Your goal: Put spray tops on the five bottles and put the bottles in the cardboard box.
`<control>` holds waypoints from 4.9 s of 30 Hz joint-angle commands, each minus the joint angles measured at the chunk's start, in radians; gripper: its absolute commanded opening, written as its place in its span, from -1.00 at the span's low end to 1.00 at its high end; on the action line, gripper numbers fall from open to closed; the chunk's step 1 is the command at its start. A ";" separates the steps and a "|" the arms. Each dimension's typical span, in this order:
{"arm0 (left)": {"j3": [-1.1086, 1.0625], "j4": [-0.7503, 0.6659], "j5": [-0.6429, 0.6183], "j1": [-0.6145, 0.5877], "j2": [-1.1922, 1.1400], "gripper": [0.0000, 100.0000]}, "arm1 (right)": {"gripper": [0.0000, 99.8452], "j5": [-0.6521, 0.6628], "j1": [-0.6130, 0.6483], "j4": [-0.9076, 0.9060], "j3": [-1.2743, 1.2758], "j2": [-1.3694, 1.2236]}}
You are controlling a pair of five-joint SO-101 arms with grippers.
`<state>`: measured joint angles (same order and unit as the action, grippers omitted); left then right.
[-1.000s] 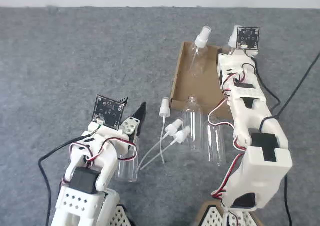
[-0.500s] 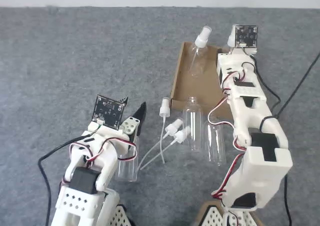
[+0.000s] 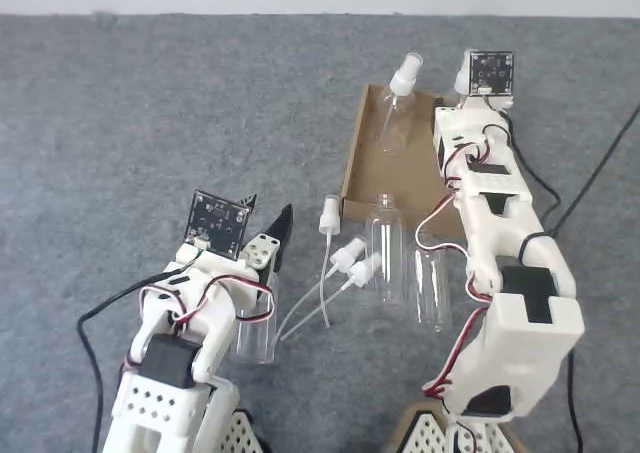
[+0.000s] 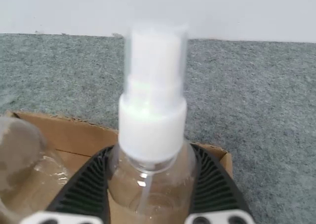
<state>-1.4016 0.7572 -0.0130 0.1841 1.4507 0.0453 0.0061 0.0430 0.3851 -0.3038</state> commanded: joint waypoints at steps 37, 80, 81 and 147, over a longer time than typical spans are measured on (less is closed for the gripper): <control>0.005 -0.028 -0.006 -0.006 0.017 -0.70 | -0.35 0.020 -0.005 -0.004 -0.069 0.022; 0.005 -0.028 -0.005 -0.006 0.017 -0.70 | -0.35 0.021 -0.024 -0.326 -0.267 0.300; 0.005 -0.028 -0.005 -0.006 0.017 -0.70 | -0.35 0.021 -0.024 -0.344 -0.267 0.325; 0.005 -0.026 -0.005 -0.006 0.017 -0.70 | -0.81 0.212 0.025 -1.141 0.516 0.654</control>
<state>-1.4016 0.7572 -0.0130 0.1841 1.4507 0.1373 0.0951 -1.1078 0.9053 0.2977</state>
